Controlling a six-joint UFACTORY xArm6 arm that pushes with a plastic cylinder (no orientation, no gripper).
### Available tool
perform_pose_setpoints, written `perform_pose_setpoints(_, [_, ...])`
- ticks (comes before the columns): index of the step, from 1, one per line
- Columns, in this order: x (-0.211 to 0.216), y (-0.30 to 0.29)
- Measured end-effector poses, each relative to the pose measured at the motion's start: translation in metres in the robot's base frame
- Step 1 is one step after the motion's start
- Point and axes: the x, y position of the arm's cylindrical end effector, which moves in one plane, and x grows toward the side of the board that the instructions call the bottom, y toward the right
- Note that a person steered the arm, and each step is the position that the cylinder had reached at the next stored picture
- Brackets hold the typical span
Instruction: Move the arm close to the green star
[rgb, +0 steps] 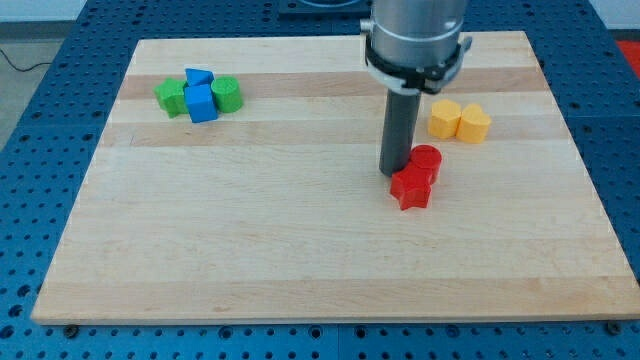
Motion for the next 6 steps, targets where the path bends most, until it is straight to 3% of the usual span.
perform_pose_setpoints(3, [-0.024, -0.054])
perform_pose_setpoints(5, [-0.035, -0.027])
perform_pose_setpoints(6, [-0.016, -0.076])
